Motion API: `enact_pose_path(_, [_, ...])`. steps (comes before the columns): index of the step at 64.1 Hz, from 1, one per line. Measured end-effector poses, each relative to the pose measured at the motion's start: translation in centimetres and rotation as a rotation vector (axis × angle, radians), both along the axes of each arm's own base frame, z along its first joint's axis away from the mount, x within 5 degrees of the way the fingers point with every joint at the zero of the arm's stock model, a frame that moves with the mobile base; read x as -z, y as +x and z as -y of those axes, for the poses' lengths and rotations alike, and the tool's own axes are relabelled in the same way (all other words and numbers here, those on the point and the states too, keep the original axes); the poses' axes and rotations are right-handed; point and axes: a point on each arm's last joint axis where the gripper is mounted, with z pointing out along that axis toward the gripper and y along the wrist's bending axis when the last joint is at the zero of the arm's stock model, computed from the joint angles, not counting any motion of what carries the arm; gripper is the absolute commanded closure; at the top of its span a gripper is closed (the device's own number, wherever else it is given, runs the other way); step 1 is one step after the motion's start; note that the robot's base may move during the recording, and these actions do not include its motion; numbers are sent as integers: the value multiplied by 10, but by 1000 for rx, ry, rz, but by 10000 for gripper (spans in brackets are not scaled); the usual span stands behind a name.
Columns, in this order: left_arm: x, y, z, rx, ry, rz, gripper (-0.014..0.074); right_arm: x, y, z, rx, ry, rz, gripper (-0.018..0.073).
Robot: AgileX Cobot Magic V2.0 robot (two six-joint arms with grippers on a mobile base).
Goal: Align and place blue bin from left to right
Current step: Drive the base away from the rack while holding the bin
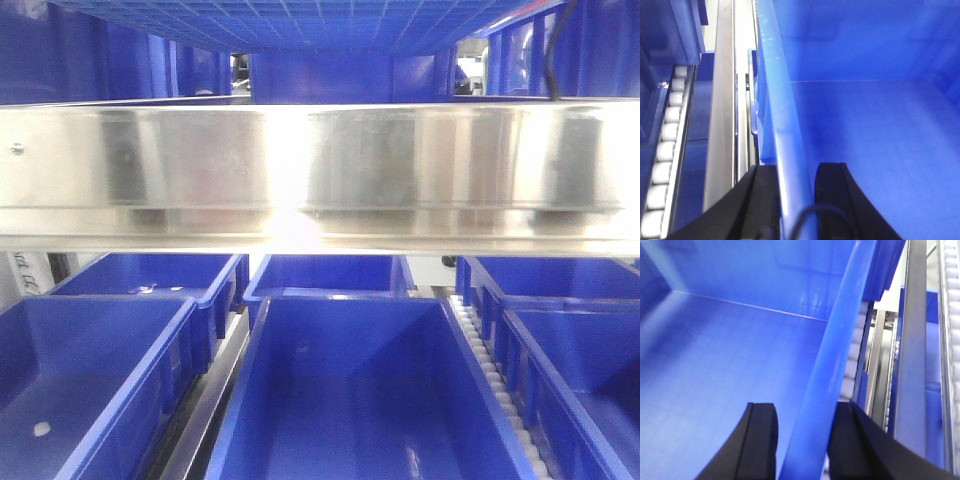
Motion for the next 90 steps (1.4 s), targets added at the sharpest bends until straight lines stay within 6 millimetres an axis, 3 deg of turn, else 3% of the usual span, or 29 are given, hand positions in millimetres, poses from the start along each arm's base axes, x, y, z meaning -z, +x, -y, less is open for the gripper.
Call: enact_pose_path(90, [0,0,-1,-1,-1,0,708,0,0,0,0,2,4,629])
